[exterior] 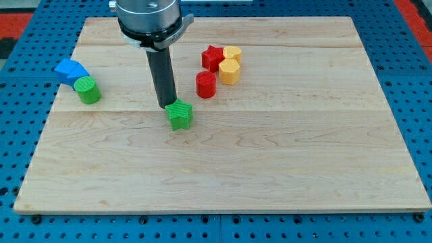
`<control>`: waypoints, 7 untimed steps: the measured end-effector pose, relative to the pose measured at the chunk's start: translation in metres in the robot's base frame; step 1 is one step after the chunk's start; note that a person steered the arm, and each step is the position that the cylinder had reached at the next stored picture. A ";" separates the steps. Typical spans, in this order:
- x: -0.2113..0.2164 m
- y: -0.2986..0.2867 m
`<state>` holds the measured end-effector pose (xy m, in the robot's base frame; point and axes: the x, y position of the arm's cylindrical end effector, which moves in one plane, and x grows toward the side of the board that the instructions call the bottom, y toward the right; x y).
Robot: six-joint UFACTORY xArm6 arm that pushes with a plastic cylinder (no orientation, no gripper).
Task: Push the green star bit a down and slightly right
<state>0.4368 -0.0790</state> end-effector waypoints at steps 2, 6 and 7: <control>0.070 0.193; 0.075 0.088; 0.099 0.108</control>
<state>0.5359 0.0292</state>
